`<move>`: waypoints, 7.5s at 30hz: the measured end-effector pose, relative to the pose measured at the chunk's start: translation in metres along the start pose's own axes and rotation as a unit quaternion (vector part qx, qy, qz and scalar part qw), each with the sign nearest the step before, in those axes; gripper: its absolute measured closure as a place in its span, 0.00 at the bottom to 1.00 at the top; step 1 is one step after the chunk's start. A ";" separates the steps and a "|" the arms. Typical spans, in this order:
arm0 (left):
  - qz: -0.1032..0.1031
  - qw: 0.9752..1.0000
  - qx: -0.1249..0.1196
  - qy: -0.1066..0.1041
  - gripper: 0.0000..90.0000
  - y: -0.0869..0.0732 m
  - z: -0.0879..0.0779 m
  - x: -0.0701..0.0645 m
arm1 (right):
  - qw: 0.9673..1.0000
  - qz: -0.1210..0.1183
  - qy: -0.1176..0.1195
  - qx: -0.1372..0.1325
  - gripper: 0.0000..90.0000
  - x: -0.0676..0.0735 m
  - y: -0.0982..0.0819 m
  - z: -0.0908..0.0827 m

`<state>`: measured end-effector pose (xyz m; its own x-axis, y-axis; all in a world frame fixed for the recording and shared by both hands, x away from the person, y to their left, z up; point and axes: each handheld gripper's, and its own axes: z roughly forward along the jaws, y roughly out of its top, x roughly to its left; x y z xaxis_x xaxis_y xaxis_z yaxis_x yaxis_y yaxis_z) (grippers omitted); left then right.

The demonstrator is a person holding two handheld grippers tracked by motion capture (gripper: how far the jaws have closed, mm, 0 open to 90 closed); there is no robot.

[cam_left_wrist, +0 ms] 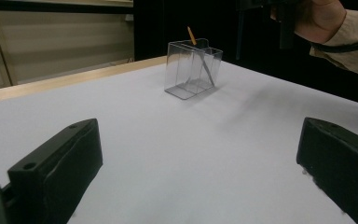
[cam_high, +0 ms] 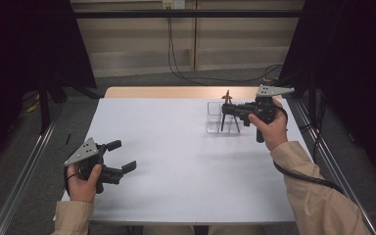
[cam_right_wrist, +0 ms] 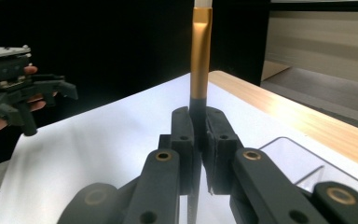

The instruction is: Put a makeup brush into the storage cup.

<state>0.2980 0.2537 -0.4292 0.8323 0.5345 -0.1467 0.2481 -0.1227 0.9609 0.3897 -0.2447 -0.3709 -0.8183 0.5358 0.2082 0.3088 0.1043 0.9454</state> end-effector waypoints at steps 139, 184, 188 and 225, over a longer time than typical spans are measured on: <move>0.008 1.000 0.007 0.000 0.00 -0.001 0.001 -0.002 | 0.989 0.002 -0.148 0.009 0.93 -0.053 -0.024 -0.001; 0.011 1.000 0.006 0.001 0.00 0.002 0.001 -0.003 | 0.991 0.025 -0.128 -0.023 0.21 -0.044 -0.026 -0.008; 0.011 1.000 0.005 0.001 0.00 0.002 0.001 -0.003 | 0.991 0.018 -0.128 -0.023 0.21 -0.042 -0.026 -0.010; 0.011 1.000 0.005 -0.002 0.00 0.002 0.003 -0.003 | 0.994 -0.007 -0.105 -0.019 0.14 -0.010 -0.037 -0.029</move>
<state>0.2976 0.2489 -0.4277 0.8397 0.5279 -0.1273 0.2350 -0.1420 0.9616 0.3723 -0.2788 -0.4010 -0.7016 0.6986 0.1407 0.2759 0.0842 0.9575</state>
